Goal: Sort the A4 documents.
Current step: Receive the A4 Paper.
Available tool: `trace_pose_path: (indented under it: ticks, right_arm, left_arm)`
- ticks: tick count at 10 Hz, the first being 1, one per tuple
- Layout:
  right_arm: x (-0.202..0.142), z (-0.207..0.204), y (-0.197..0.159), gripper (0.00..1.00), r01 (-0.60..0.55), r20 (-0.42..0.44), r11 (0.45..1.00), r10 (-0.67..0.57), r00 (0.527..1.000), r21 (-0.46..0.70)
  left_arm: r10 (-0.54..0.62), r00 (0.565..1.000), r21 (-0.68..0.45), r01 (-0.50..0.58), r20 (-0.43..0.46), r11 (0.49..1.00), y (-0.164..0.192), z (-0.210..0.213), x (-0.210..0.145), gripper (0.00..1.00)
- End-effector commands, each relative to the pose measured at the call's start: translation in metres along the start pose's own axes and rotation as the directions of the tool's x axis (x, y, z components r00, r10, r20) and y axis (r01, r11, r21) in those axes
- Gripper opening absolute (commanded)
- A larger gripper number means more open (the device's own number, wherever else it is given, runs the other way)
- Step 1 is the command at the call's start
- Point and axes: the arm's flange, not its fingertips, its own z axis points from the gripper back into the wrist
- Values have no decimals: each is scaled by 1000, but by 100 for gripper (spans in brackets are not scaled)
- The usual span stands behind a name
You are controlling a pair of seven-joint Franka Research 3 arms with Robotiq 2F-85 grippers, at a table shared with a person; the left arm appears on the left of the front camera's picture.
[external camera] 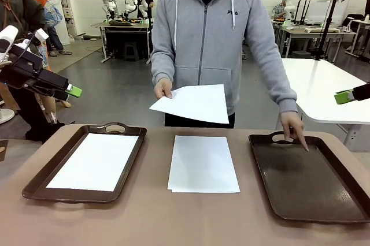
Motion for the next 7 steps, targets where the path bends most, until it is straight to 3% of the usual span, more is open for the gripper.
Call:
trace_pose_path:
  ticks: [1, 7]
  right_arm:
    - [1, -1, 1, 100, -3, 0, 1000, 3, 1000, 9]
    - [1, -1, 1, 100, -3, 0, 1000, 3, 1000, 9]
  left_arm:
    - [5, 1000, -1, -5, 6, 1000, 0, -2, 0, 100]
    - [5, 1000, -1, -5, 6, 1000, 0, -2, 0, 100]
